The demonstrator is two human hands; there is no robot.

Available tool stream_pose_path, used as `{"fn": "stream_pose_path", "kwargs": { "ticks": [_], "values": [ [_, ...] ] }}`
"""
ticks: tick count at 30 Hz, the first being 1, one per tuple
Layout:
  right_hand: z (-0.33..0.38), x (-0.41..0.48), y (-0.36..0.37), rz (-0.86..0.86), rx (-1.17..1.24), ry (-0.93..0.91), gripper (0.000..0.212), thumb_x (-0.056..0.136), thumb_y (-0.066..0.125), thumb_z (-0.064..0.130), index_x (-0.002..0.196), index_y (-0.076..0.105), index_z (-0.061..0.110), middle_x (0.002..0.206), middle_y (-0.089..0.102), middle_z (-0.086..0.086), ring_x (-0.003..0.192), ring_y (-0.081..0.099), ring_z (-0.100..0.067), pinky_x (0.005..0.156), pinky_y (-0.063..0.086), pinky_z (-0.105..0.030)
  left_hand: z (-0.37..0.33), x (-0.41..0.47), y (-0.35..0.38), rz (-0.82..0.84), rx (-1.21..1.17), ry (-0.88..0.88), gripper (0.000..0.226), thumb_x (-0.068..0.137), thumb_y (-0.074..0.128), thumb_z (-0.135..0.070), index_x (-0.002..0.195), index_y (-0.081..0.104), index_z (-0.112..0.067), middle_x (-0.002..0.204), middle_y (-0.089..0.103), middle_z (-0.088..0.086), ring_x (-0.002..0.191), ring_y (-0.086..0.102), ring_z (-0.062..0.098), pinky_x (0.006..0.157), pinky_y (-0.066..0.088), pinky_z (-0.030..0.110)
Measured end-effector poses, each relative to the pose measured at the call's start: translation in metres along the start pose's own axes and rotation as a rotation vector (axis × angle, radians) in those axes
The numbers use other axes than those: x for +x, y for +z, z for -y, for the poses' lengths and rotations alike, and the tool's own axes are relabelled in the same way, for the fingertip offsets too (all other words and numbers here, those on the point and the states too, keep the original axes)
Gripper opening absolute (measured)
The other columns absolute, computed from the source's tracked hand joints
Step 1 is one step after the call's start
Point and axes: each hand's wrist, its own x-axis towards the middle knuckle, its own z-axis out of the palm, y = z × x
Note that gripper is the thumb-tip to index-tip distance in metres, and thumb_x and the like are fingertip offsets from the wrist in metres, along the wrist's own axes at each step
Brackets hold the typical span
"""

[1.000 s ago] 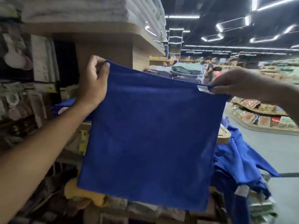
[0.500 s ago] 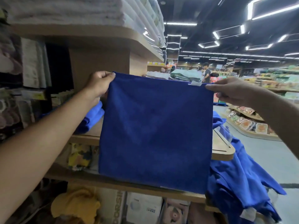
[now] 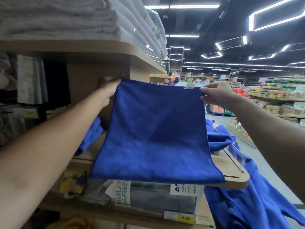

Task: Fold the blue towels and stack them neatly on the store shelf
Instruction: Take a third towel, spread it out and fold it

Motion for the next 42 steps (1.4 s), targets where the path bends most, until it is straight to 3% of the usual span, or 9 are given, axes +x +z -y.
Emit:
{"fn": "stream_pose_path", "kwargs": {
  "ticks": [7,10,15,19,24,30,34,39,42],
  "values": [
    [-0.038,-0.037,-0.003,0.026,-0.166,-0.09,0.017,0.096,0.07,0.021,0.105,0.073,0.007,0.08,0.07,-0.004,0.064,0.063,-0.01,0.056,0.053,-0.022,0.038,-0.029,-0.02,0.135,0.01,-0.073,0.016,0.101,0.058,-0.031,0.087,0.064,-0.028,0.089,0.067,-0.013,0.087,0.061,0.006,0.069,0.045,0.028],
    [-0.034,-0.07,-0.015,0.037,-0.258,-0.22,0.014,0.096,0.069,0.022,0.105,0.075,0.013,0.092,0.075,-0.003,0.082,0.065,-0.013,0.072,0.054,-0.027,0.035,-0.051,-0.042,0.182,0.022,0.017,0.017,0.103,0.056,-0.028,0.089,0.065,-0.027,0.088,0.068,-0.012,0.086,0.062,0.005,0.073,0.048,0.028],
    [-0.03,-0.143,-0.034,0.094,-0.337,-0.459,0.01,0.088,0.072,0.01,0.092,0.074,0.02,0.09,0.073,-0.003,0.074,0.067,0.001,0.069,0.055,-0.013,0.039,-0.1,-0.095,0.302,0.13,0.238,0.008,0.094,0.067,-0.033,0.095,0.074,-0.03,0.094,0.069,-0.009,0.088,0.063,0.007,0.081,0.054,0.024],
    [-0.051,-0.199,-0.04,0.274,-0.5,-0.625,0.019,0.079,0.075,0.033,0.093,0.079,0.022,0.1,0.073,0.012,0.094,0.071,-0.009,0.082,0.055,-0.023,0.065,-0.154,-0.134,0.519,0.379,0.382,0.024,0.084,0.063,-0.048,0.099,0.074,-0.032,0.117,0.071,-0.007,0.114,0.065,0.009,0.092,0.052,0.031],
    [-0.066,-0.219,-0.038,0.616,-0.794,-0.568,0.018,0.091,0.066,0.06,0.091,0.073,0.044,0.109,0.068,0.02,0.104,0.066,-0.005,0.087,0.049,-0.022,0.09,-0.187,-0.144,0.697,0.638,0.347,0.03,0.084,0.063,-0.057,0.095,0.077,-0.033,0.123,0.065,-0.013,0.115,0.064,0.005,0.094,0.049,0.025],
    [-0.056,-0.155,0.01,0.253,-0.687,-0.502,0.012,0.095,0.067,0.029,0.103,0.076,0.024,0.096,0.074,0.011,0.085,0.066,-0.003,0.079,0.052,-0.026,0.077,-0.139,-0.079,0.511,0.709,0.453,0.027,0.099,0.058,-0.017,0.108,0.067,-0.041,0.116,0.068,-0.021,0.109,0.061,-0.004,0.091,0.046,0.017],
    [-0.058,-0.118,0.03,0.413,-1.042,-0.263,0.024,0.096,0.066,0.04,0.117,0.065,0.029,0.099,0.068,0.01,0.091,0.063,-0.015,0.078,0.049,-0.031,0.087,-0.097,-0.047,0.703,1.05,0.2,0.041,0.1,0.056,-0.033,0.141,0.056,-0.028,0.134,0.063,-0.009,0.12,0.059,0.01,0.106,0.044,0.029],
    [-0.053,-0.115,0.019,0.441,-0.988,-0.274,0.022,0.099,0.062,0.038,0.088,0.068,0.02,0.072,0.055,0.008,0.067,0.05,-0.013,0.058,0.035,-0.026,0.078,-0.078,-0.058,0.804,1.134,0.201,0.008,0.091,0.069,-0.038,0.089,0.073,-0.032,0.088,0.072,-0.016,0.088,0.066,0.007,0.083,0.052,0.03],
    [-0.032,-0.129,0.002,0.4,-0.748,-0.322,0.018,0.1,0.061,0.03,0.087,0.065,0.018,0.078,0.061,-0.004,0.071,0.054,-0.015,0.063,0.04,-0.03,0.051,-0.079,-0.079,0.74,0.845,0.234,0.011,0.09,0.073,-0.036,0.087,0.072,-0.026,0.084,0.073,-0.009,0.08,0.065,0.004,0.073,0.05,0.021]
  ]
}}
